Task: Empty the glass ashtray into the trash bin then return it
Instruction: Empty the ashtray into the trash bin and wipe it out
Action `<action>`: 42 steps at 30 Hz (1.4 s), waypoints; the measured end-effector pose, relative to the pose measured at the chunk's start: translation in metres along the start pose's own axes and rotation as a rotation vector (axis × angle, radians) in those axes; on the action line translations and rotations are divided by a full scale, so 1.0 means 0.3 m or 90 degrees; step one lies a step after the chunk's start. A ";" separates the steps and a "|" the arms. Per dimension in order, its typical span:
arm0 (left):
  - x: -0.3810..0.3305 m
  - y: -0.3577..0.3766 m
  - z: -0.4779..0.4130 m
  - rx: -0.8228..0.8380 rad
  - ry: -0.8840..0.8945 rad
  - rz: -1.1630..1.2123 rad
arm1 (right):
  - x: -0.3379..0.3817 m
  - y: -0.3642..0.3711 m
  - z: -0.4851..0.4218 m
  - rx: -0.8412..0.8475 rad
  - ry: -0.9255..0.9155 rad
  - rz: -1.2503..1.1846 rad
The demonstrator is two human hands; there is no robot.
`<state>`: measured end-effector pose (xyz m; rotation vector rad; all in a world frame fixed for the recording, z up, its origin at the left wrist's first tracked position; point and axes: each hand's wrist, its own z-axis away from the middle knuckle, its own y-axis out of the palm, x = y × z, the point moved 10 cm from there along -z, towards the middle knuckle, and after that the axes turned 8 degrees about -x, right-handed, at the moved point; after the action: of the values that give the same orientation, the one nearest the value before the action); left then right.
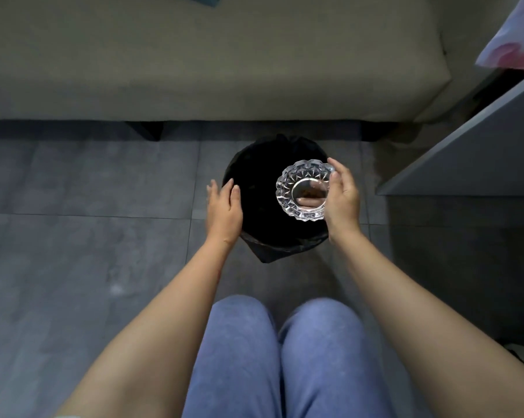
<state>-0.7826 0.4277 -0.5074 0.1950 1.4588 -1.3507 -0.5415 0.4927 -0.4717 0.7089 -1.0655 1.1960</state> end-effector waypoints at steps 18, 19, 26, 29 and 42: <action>0.052 0.085 -0.055 -0.119 0.122 0.089 | -0.164 -0.048 -0.157 -0.058 -0.074 0.113; 0.036 0.079 -0.056 -0.122 0.135 0.086 | -0.160 -0.056 -0.161 -0.069 -0.092 0.148; -0.040 0.070 -0.055 -0.117 0.217 0.044 | -0.072 -0.075 -0.133 -0.076 -0.187 0.343; -0.052 0.071 -0.047 -0.113 0.231 0.046 | -0.086 -0.073 -0.138 -0.078 -0.197 0.381; -0.064 0.075 -0.035 -0.111 0.245 0.043 | -0.011 -0.010 -0.136 -0.072 -0.370 0.587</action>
<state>-0.7647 0.4535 -0.5090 0.4037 1.8643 -1.1659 -0.5275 0.5269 -0.4895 0.4763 -2.0636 1.7227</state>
